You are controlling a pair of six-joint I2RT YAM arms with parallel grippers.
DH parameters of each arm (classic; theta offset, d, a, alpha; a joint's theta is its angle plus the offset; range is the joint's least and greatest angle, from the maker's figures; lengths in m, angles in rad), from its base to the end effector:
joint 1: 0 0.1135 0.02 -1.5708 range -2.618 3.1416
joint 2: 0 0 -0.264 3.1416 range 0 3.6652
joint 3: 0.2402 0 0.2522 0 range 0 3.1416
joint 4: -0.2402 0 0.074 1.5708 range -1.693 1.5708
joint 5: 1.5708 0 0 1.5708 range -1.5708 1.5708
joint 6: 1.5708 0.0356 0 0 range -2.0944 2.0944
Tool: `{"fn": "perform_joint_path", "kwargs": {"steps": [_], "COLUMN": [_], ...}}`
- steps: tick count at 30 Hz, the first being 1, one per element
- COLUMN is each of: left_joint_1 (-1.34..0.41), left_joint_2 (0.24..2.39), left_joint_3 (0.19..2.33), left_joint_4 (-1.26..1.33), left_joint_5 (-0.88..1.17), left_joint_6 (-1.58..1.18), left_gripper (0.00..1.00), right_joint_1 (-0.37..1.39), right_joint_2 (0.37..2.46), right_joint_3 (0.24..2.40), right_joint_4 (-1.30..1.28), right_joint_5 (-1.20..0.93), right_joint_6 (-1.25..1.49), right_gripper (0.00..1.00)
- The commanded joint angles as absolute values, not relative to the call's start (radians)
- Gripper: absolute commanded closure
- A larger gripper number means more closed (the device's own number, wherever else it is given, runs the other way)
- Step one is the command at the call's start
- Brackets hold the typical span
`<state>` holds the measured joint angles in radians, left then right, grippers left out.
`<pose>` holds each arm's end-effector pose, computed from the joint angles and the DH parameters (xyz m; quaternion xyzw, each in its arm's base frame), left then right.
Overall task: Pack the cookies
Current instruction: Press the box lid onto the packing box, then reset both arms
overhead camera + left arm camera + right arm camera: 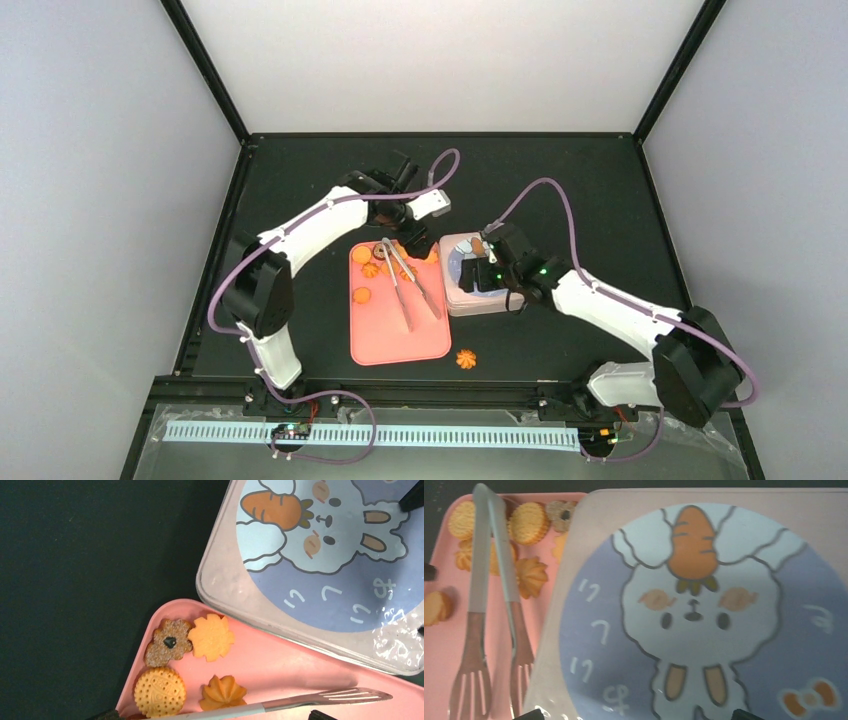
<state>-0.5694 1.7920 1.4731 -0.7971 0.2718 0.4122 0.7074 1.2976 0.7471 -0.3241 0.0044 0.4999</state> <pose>0.3123 -0.2113 0.2540 0.4819 0.8369 -0.1491 0.2123 0.1971 0.1683 0.2066 -0.0966 0.9350 0.1919 0.2820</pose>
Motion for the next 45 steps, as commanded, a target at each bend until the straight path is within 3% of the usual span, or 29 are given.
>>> {"fn": "perform_joint_path", "kwargs": {"steps": [1,12,17,25,32,34,37,41,44,45], "left_joint_1": [-0.526,-0.198,-0.033,0.026,0.095,0.095,0.09,0.084,0.077,0.068], "left_joint_2": [1.72,1.438,1.36,1.461,1.373,1.354,1.338,1.445,1.388,1.385], "left_joint_3": [1.449,1.226,1.025,0.825,0.39,0.29,0.273,0.231,0.279,0.284], "left_joint_4": [-0.789,-0.641,-0.313,0.102,0.826,0.979,0.973,1.189,0.998,0.981], "left_joint_5": [0.299,0.385,0.455,0.428,0.422,0.445,0.385,0.364,0.337,0.321], "left_joint_6": [0.401,0.403,0.301,0.165,0.093,0.109,0.086,0.08,0.083,0.087], "left_gripper": [0.01,0.01,0.01,0.01,0.01,0.01,0.01,0.01,0.01,0.01], "right_joint_1": [0.694,0.385,0.289,0.243,0.112,0.09,0.079,0.079,0.079,0.079], "right_joint_2": [1.216,0.973,0.966,0.954,1.109,1.146,1.203,1.292,1.353,1.352], "right_joint_3": [0.781,0.826,0.822,0.651,0.574,0.521,0.435,0.386,0.257,0.254], "right_joint_4": [-0.459,-0.531,-0.459,-0.056,0.224,0.354,0.598,0.761,1.049,1.025], "right_joint_5": [0.135,0.154,0.383,0.685,0.755,0.752,0.648,0.492,0.406,0.342], "right_joint_6": [0.482,0.414,0.424,0.299,0.224,0.205,0.167,0.12,0.073,0.053], "right_gripper": [0.0,0.0,0.0,0.0,0.0,0.0,0.0,0.0,0.0,0.0]}}
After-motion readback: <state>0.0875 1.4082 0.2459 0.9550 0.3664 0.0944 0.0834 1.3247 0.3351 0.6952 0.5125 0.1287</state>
